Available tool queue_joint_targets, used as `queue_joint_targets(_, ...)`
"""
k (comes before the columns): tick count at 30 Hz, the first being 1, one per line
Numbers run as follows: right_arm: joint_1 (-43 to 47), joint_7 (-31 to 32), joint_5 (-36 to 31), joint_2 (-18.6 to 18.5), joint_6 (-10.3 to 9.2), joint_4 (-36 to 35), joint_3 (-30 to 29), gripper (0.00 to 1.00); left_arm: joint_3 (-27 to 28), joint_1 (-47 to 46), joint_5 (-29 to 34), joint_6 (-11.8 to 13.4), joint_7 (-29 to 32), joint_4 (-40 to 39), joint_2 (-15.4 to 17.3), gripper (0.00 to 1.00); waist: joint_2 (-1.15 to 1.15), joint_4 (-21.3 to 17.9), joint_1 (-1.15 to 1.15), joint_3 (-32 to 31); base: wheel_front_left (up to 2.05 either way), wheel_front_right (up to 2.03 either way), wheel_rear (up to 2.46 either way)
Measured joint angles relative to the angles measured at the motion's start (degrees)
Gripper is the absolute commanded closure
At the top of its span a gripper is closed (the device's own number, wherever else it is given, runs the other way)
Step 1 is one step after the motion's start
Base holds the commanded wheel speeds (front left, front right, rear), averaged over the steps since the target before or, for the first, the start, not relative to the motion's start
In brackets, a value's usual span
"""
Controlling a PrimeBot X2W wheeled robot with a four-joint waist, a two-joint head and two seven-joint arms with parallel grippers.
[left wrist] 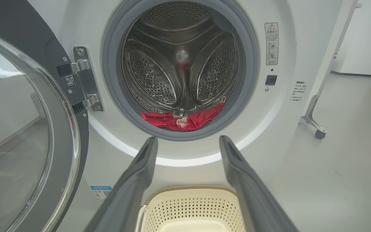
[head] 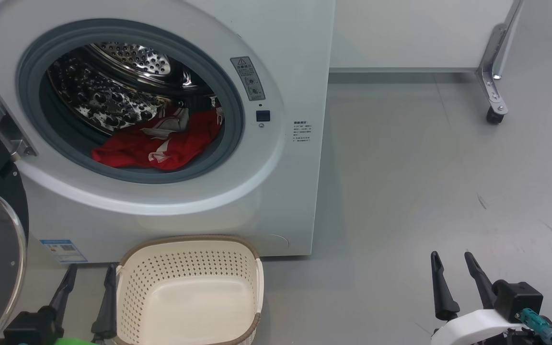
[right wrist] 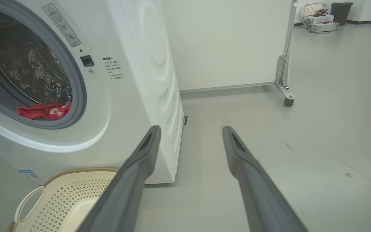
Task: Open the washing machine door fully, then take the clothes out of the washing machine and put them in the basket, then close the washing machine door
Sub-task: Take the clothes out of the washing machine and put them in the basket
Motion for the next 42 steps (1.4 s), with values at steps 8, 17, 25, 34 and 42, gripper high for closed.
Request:
queue_joint_targets(8,0.0,0.0,-0.1,0.0,0.00,0.0,0.0,0.00,0.0,0.0,1.4,0.0,0.0,0.0,-0.2,0.00,0.00,-0.1,0.00,0.1,0.19,-0.19,0.00)
queue_joint_targets(17,0.0,0.0,-0.1,0.0,0.00,0.0,0.0,0.00,-0.4,0.0,2.4,0.0,0.0,-0.1,-0.3,0.00,0.00,-0.3,0.00,0.3,0.00,0.00,0.00)
queue_joint_targets(25,0.0,0.0,-0.1,0.0,0.00,0.0,0.0,0.00,-0.8,0.0,2.8,0.0,0.0,-0.2,-0.3,0.00,0.00,-0.3,0.00,0.6,0.00,0.00,0.00)
queue_joint_targets(34,0.0,0.0,-0.1,0.1,0.00,0.0,0.0,0.00,-0.9,0.0,3.0,0.0,0.0,-0.3,-0.4,0.00,0.00,-0.2,0.00,0.8,0.00,0.00,0.00)
queue_joint_targets(42,0.0,0.0,-0.3,0.3,0.03,0.0,0.3,0.00,-1.0,0.0,3.0,0.0,0.0,-0.4,-0.3,0.00,0.00,0.0,0.00,1.1,0.00,0.00,0.00)
